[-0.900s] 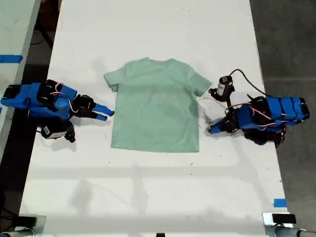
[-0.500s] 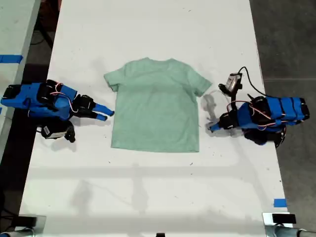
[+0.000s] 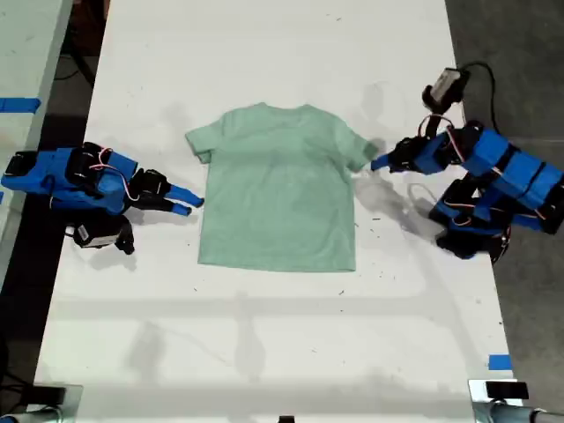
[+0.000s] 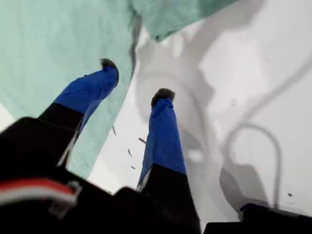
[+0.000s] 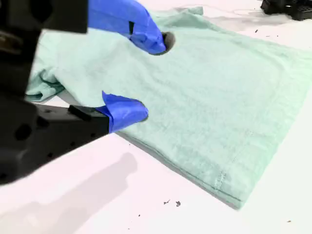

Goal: Fold t shirt

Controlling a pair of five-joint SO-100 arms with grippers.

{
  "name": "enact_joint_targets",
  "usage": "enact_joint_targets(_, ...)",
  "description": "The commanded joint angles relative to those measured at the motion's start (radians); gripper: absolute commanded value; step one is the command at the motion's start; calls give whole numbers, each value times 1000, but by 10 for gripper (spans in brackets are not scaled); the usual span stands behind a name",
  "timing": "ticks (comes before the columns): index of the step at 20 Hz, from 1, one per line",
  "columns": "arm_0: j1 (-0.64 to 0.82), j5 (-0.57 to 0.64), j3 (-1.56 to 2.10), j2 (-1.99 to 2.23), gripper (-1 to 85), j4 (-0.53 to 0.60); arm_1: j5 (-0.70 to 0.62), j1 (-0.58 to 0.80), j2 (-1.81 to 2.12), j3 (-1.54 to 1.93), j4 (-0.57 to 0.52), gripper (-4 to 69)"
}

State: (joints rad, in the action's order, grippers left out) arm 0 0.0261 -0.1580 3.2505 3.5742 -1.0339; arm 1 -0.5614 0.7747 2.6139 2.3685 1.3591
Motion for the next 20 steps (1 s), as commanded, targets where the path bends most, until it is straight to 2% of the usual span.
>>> enact_joint_targets(1, -2, -12, 41, 8, 184, 15, -100, 192, -293, -115, -152, 225)
enact_joint_targets(3, -3, -12, 41, 8, 184, 15, -130, 255, -443, -109, -293, 235)
enact_joint_targets(5, -2, -12, 41, 8, 184, 15, -150, 262, -643, -195, -367, 242)
enact_joint_targets(10, -2, -12, 41, 8, 184, 15, -130, 190, -908, -443, -359, 244)
enact_joint_targets(14, -2, -12, 41, 8, 184, 15, -101, 207, -965, -463, -331, 235)
enact_joint_targets(15, -2, -12, 41, 8, 184, 15, -100, 212, -968, -463, -330, 222)
enact_joint_targets(16, -2, -12, 41, 8, 184, 15, -100, 212, -968, -463, -330, 171)
enact_joint_targets(17, -2, -12, 41, 8, 184, 15, -100, 212, -968, -468, -322, 12)
enact_joint_targets(20, -2, -12, 41, 8, 184, 15, -110, 207, -965, -509, -276, 17)
